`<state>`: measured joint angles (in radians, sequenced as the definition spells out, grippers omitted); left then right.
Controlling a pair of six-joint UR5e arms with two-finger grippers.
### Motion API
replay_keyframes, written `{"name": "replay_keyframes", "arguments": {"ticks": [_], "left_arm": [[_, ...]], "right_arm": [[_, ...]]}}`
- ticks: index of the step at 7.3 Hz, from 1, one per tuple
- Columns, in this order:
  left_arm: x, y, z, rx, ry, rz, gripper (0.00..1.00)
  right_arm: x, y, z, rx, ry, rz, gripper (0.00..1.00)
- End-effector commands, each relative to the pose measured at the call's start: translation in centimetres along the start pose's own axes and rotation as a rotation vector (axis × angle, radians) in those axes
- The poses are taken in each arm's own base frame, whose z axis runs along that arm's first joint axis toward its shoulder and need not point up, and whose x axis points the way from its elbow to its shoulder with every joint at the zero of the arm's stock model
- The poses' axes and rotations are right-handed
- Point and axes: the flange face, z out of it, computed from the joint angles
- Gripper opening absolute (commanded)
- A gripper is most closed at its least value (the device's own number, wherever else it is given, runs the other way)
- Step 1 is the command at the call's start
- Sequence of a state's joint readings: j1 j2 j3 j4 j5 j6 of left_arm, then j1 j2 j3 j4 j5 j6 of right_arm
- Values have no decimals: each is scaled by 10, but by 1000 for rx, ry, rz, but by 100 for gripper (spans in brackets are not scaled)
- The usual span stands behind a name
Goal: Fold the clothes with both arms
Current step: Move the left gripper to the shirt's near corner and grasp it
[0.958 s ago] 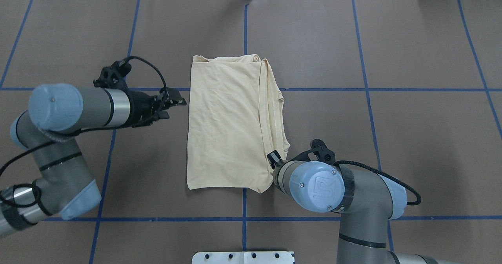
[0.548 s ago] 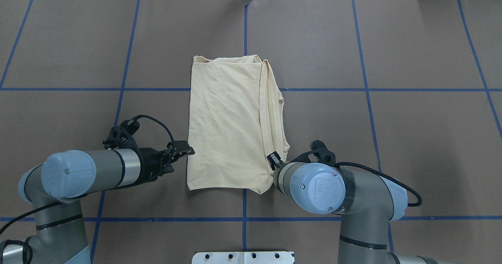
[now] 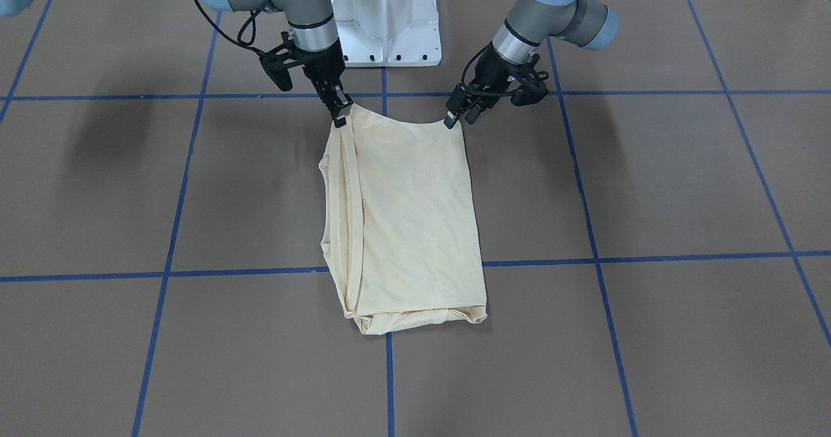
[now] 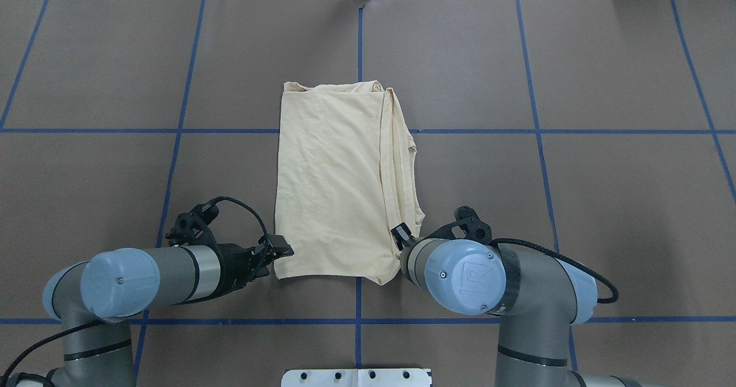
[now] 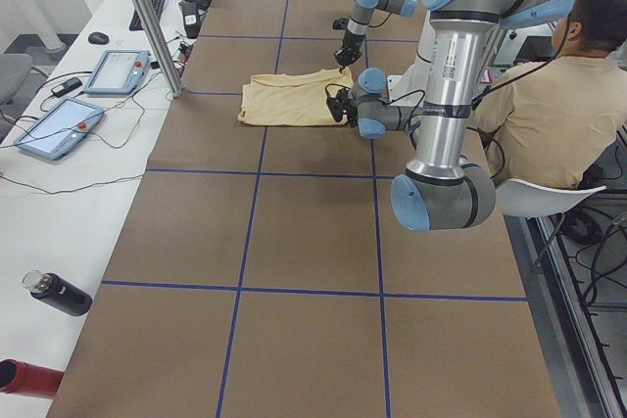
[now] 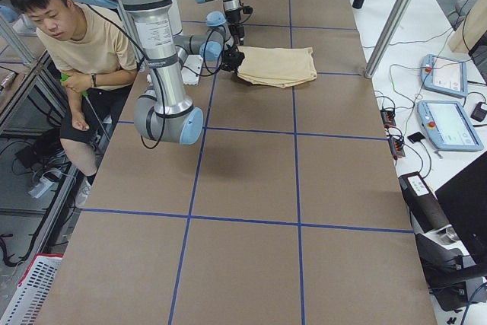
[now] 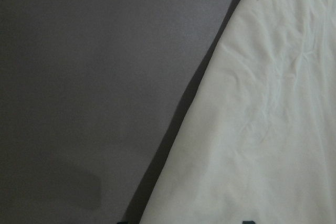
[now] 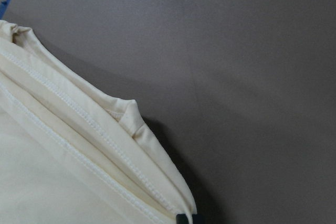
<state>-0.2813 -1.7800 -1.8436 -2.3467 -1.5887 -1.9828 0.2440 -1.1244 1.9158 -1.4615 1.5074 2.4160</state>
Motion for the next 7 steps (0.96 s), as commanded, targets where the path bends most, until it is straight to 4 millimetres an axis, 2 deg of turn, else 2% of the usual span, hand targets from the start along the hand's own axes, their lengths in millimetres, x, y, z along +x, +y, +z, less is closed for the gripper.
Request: {"name": "replay_keyframes", "arguments": {"ticks": [1,2,4,5,7], "left_arm": [[-4,11,4,-16,-12,3,67],[-8,18,8,-21,-30,3,64],[-8,19,9,-22,-32,3,56],[-7,19,8,-21,-30,3,45],[-8,18,9,-20,-33,3,0]], "right_arm": [[0,0,0,0,1,0,0],[0,0,0,-1,0,0,0],[0,0,0,-2,1,0,0],[0,0,1,-1,2,0,0],[0,0,0,-2,1,0,0]]}}
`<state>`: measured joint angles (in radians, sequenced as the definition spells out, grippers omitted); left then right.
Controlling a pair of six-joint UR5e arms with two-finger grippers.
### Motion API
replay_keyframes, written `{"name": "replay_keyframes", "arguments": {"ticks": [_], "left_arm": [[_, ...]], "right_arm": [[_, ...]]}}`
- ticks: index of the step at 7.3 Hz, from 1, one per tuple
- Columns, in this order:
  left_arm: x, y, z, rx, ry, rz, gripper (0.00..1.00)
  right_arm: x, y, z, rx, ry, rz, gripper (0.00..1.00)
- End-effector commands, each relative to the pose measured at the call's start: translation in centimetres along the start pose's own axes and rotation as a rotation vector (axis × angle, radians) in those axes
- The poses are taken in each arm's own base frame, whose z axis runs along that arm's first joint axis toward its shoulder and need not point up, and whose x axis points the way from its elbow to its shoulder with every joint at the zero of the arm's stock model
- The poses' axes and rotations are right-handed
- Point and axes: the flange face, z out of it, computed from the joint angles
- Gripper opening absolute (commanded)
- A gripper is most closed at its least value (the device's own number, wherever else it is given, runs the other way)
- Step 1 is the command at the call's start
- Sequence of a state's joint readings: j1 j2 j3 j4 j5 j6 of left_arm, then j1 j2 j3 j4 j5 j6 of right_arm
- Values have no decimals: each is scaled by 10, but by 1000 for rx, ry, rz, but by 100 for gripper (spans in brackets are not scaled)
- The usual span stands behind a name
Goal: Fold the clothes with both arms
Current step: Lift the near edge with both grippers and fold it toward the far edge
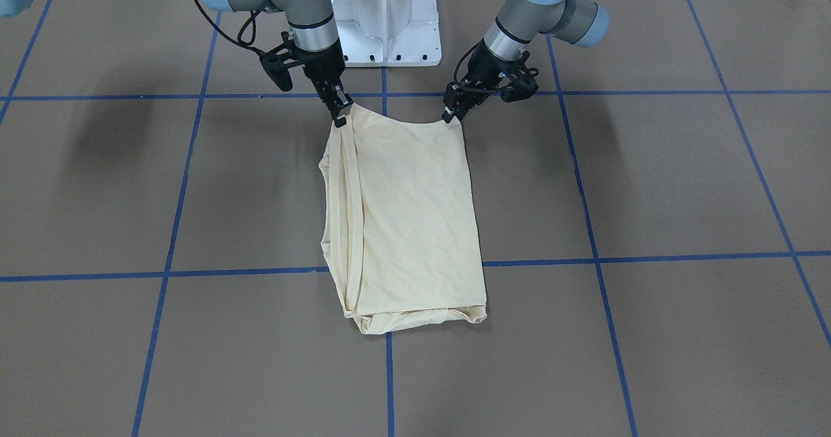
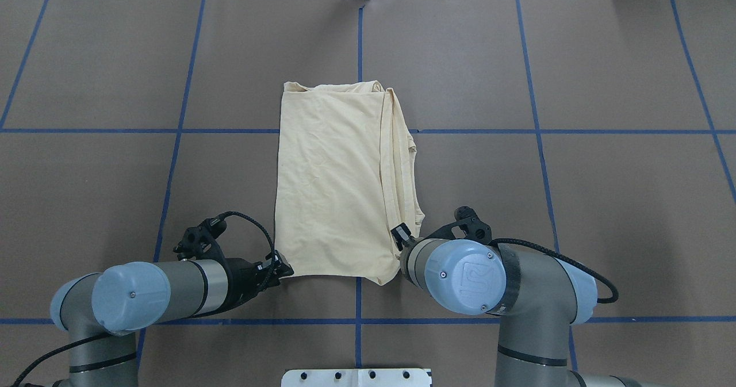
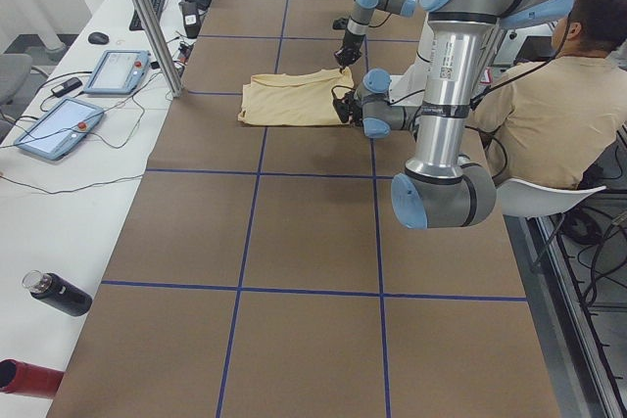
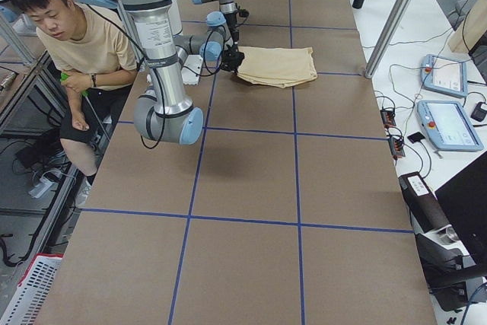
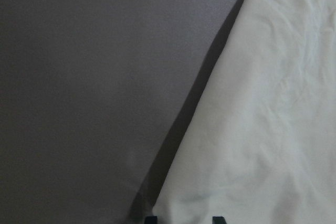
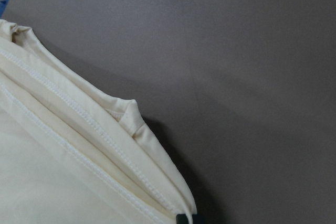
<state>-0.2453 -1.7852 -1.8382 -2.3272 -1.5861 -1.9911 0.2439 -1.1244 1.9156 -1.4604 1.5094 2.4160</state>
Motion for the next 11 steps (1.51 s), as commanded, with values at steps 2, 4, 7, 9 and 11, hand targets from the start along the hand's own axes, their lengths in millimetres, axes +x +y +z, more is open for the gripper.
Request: {"name": "replay_keyframes", "arguments": {"ticks": [2,4,7,9,11], "left_arm": [[2,0,-3,-1,6,0,0],[14,5,-26,-19,46,-6,0],[31,54,-96,-110,57,-71,0],[45,60,-123,-119,61,-79,0],[42,60,-121,-124,48,-77,0]], "right_arm": [[1,-1,0,1,1,0,0],[1,-1,-1,-1,-1,0,0],[44,-3,-47,-70,-2,16,0],[73,-2,-67,-102,25,47,0],[88,12,-82,-115,62,34,0]]}}
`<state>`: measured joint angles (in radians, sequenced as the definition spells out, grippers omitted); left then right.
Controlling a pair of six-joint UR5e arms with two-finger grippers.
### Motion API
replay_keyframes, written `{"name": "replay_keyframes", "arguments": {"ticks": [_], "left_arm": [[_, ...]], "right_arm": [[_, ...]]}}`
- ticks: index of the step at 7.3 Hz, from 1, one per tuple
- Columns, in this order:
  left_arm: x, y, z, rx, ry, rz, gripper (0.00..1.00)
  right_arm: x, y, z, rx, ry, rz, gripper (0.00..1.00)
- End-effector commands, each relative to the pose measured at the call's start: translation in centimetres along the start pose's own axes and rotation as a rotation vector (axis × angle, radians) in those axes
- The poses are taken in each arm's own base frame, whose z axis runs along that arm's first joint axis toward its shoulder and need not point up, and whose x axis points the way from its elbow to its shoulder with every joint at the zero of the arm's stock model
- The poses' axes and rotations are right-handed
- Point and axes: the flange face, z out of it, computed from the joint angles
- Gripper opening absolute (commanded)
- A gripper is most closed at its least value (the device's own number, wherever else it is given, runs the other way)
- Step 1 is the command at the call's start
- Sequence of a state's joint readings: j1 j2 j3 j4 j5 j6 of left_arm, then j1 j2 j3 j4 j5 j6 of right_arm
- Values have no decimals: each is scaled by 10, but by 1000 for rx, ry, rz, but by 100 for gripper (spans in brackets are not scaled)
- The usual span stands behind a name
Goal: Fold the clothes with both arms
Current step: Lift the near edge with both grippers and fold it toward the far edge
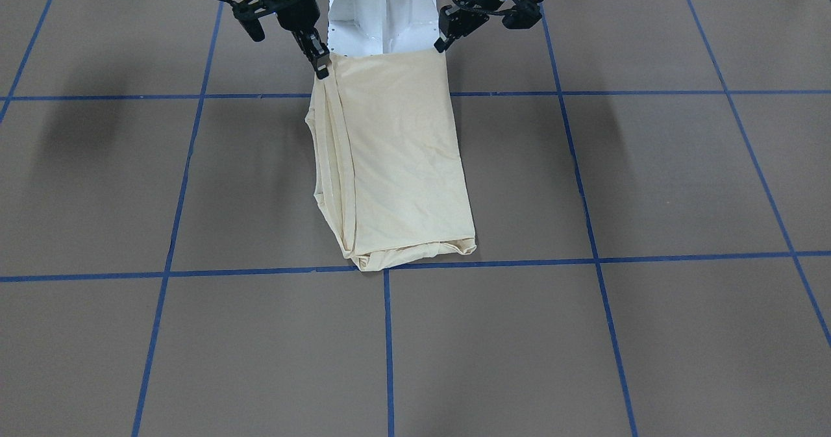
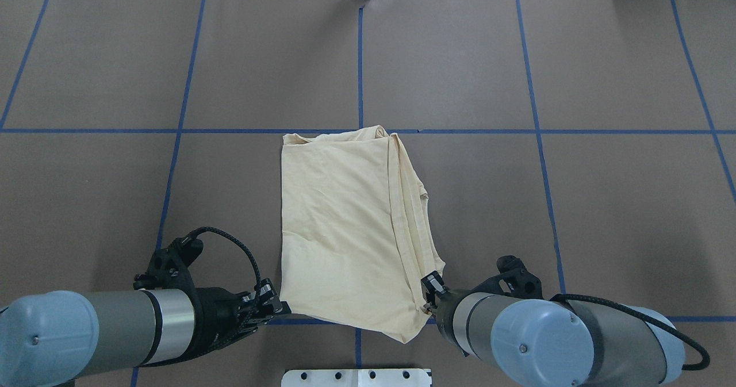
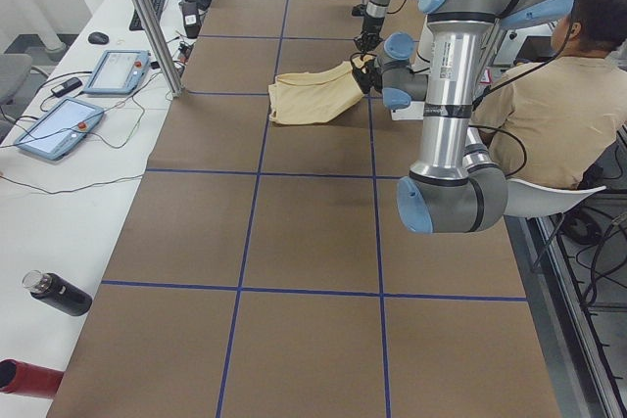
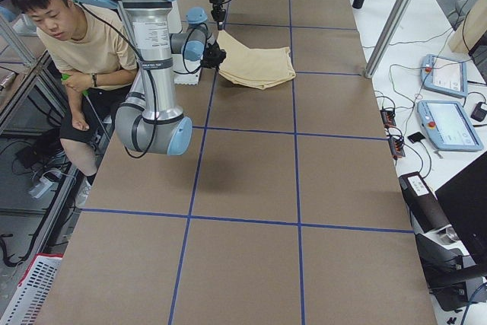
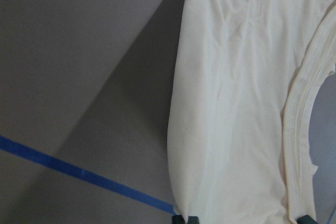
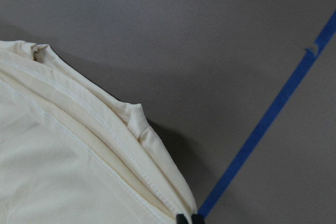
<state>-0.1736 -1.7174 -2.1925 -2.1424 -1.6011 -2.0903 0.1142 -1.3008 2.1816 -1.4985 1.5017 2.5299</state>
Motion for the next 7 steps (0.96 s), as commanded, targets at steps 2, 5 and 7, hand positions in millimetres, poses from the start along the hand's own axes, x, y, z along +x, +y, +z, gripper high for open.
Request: {"name": "replay_keyframes", "arguments": {"ticks": [2,5,7], "left_arm": [[1,1,-2,-5,-2,-2,0],[-8,-2,1,3,-24,-2,0],[-14,14,2,-31,-37,6,0]], "right_arm": [[21,17,-10,-27,37,-3,0],[29,25,-9,-38,52,-14,0],[29,25,-11,-40,51,-14,0]]}}
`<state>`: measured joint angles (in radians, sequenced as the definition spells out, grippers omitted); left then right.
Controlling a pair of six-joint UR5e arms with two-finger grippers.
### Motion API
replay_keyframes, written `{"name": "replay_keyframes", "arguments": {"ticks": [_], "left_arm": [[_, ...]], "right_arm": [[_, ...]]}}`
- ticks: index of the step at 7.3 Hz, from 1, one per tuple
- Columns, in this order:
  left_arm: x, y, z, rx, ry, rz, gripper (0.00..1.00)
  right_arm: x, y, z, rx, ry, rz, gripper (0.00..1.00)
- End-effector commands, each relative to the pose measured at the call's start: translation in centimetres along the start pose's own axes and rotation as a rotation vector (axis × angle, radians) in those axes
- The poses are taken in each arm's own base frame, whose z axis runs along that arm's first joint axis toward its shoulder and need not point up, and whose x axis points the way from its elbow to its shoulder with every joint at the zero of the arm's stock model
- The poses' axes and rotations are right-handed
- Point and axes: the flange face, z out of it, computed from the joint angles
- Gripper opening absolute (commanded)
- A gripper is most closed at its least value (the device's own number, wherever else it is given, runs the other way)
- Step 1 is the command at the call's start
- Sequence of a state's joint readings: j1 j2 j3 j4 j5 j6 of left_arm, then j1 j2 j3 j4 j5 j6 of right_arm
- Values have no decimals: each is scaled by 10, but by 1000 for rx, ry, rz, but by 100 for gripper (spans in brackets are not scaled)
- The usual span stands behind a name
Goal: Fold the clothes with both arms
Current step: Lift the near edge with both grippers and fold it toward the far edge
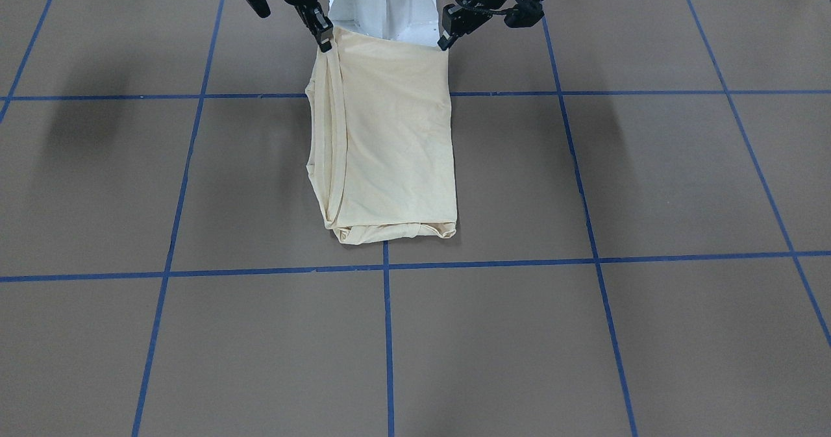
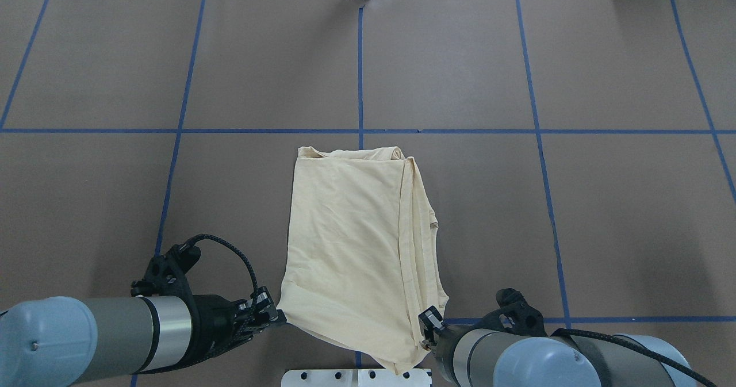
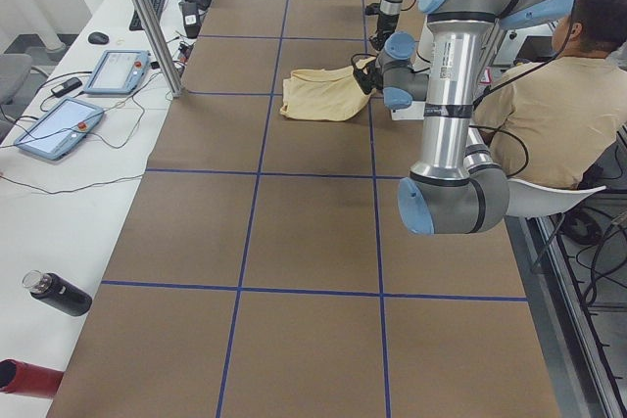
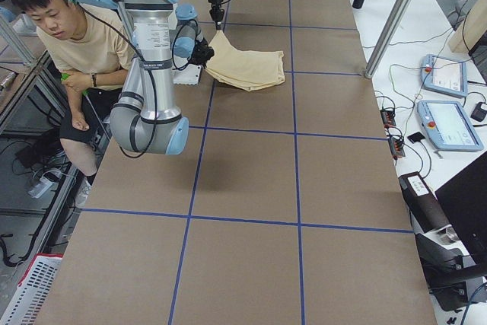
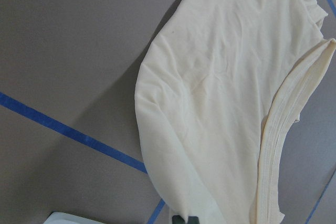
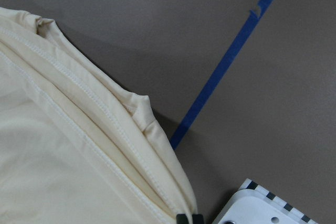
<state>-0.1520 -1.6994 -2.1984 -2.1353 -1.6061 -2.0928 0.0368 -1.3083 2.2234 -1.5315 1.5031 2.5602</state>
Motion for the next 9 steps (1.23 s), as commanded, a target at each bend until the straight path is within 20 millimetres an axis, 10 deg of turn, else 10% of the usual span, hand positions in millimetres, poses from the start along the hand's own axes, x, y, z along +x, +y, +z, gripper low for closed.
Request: {"name": "replay_keyframes", "arguments": {"ticks": [1,3,5,9], "left_arm": [[-3,9,0,-20,-5,4,0],[4,-7,4,17,5,30,0],[34,-56,0,121,51,112,0],[90,-162,59,278,12,180,0]], "right_arm": [[-8,-7,-5,7,-16,11,0],[-48,-36,-5,57,-66,49,0],[-134,-74,-5,25,-30,79,0],[-213,-101,36,121,-33,43,0]]}}
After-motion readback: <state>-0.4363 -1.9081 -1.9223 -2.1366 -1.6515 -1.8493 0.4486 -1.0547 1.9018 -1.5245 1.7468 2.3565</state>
